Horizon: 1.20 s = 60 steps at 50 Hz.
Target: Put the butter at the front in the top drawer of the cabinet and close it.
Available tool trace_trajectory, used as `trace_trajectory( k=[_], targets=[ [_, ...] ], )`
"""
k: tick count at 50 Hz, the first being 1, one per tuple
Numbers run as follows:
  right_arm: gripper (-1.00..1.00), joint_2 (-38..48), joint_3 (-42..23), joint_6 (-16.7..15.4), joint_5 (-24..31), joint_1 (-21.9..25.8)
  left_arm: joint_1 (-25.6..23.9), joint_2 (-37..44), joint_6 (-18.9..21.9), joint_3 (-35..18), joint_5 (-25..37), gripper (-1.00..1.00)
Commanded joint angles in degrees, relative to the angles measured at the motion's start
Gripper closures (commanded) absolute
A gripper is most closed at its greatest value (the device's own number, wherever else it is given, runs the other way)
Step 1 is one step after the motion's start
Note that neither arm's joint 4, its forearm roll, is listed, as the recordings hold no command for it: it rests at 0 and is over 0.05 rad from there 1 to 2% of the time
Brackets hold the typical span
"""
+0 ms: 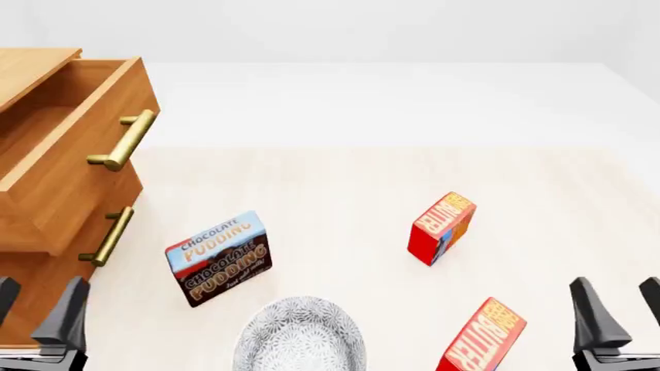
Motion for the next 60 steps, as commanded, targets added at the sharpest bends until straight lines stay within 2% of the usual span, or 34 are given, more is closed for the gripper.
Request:
trace_trajectory(
  k=[1, 12, 13, 14, 15, 17, 21, 24, 25, 27, 28, 30, 32, 33, 35, 39, 42, 45, 60],
  targets=[
    [-1.0, 0.27, -0.12, 0.06, -0.07, 0.0, 0.02, 0.08, -0.14, -0.35, 0.3, -1.0],
    [-1.0, 0.11, -0.09, 0.04, 0.06, 0.0, 0.01, -0.08, 0.03, -0.28, 0.28, -1.0],
    [-1.0, 0.1, -0.09, 0.07, 0.07, -0.02, -3.15, 18.67, -1.06, 0.13, -13.83, -1.0],
    [-1.0, 0.11, -0.09, 0.07, 0.08, 0.0, 0.01, 0.47, -0.03, -0.14, -0.38, -1.0],
    [-1.0, 0.11, -0.09, 0.07, 0.08, 0.0, 0.01, -0.08, -0.03, -0.21, 0.25, -1.0],
    [-1.0, 0.11, -0.09, 0.07, 0.08, -0.01, -0.18, 0.04, 1.97, -0.26, 0.6, -1.0],
    [-1.0, 0.12, -0.09, 0.08, 0.08, -0.01, -0.43, -0.1, 2.75, -0.38, -0.11, -1.0],
    [-1.0, 0.11, -0.09, 0.08, 0.08, -0.02, -0.21, -0.13, 2.33, -0.9, -1.59, -1.0],
    [-1.0, 0.11, -0.09, 0.08, 0.08, -0.02, 1.52, -0.12, 1.3, -1.41, -2.91, -1.0],
    [-1.0, 0.11, -0.09, 0.08, 0.08, -0.02, -0.14, -0.12, 0.87, -1.87, -2.78, -1.0],
    [-1.0, 0.11, -0.09, 0.07, 0.08, -0.01, -0.68, -0.13, -0.41, -3.38, -0.44, -1.0],
    [-1.0, 0.12, -0.09, 0.07, 0.08, -0.01, -1.62, -0.12, 0.85, -5.27, 3.17, -1.0],
    [-1.0, 0.11, -0.09, 0.06, 0.08, -0.01, -1.95, -0.1, 0.28, -5.85, 4.23, -1.0],
    [-1.0, 0.11, -0.09, 0.06, 0.08, -0.01, -2.44, -0.1, -1.33, -7.13, 5.82, -1.0],
    [-1.0, 0.11, -0.09, 0.08, 0.08, -0.02, -1.29, -0.08, -0.67, -8.59, 8.48, -1.0],
    [-1.0, 0.11, -0.09, 0.06, 0.08, -0.01, 0.09, 0.43, -2.75, -12.96, 15.25, -1.0],
    [-1.0, 0.12, -0.09, 0.06, 0.08, 0.0, 0.23, 1.52, -3.28, -13.43, 15.78, -1.0],
    [-1.0, 0.11, -0.09, 0.08, 0.08, -0.01, -1.16, 1.93, -3.49, -18.72, 21.33, -1.0],
    [-1.0, 0.11, -0.09, 0.06, 0.08, -0.01, -0.38, 8.34, -0.29, -33.93, 32.35, -1.0]
  ],
)
